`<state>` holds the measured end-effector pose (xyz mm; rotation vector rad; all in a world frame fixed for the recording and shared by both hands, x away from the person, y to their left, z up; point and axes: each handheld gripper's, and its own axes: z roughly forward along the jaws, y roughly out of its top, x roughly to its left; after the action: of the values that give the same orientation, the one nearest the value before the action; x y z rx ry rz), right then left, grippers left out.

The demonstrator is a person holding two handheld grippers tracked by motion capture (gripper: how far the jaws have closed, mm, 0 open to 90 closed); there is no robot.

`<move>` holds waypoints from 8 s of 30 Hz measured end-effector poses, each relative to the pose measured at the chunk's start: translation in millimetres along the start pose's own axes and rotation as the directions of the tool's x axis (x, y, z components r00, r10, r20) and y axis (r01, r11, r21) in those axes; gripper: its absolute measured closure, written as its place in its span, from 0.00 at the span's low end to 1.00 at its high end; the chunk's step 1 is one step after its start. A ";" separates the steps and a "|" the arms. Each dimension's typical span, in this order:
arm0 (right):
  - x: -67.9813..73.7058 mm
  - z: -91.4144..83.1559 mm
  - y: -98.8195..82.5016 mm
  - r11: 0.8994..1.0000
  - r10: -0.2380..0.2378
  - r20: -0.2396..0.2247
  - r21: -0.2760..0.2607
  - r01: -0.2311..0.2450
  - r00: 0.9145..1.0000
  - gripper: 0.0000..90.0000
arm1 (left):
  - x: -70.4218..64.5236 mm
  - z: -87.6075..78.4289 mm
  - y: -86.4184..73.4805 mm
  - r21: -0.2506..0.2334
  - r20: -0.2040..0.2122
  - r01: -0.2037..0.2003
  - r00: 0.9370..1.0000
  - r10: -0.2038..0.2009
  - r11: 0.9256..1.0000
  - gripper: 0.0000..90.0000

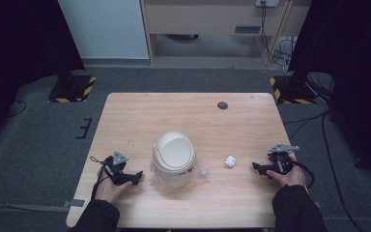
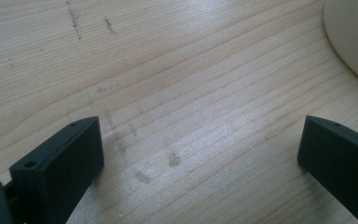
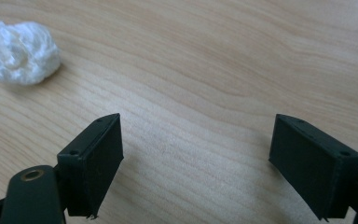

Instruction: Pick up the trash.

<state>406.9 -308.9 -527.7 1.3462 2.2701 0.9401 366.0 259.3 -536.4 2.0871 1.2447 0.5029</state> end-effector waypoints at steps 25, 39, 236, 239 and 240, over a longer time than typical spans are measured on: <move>7.5 -48.1 30.7 0.961 0.087 -0.024 -0.260 -0.091 0.996 0.18 | -1.7 -0.5 -0.5 0.001 -0.005 0.004 1.000 -0.004 1.000 0.00; 30.9 -76.8 59.1 0.934 0.056 -0.061 -0.349 -0.074 0.997 0.17 | -2.4 -0.6 -0.7 0.001 -0.009 0.006 1.000 -0.006 1.000 0.00; 91.6 16.9 49.2 0.981 -0.192 -0.069 -0.012 0.191 0.979 0.31 | -5.0 -0.8 -0.9 0.001 -0.017 0.013 1.000 -0.013 1.000 0.00; 91.9 20.1 47.2 0.981 -0.192 -0.080 -0.001 0.193 0.978 0.31 | -5.0 -0.8 -0.9 0.001 -0.017 0.013 1.000 -0.013 1.000 0.00; 92.0 20.8 46.7 0.981 -0.192 -0.084 0.006 0.193 0.978 0.31 | -5.0 -0.8 -0.9 0.001 -0.017 0.013 1.000 -0.013 1.000 0.00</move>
<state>403.7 -205.8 -506.7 1.0859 2.4214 0.9313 362.6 255.5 -536.4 2.0787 1.2678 0.5152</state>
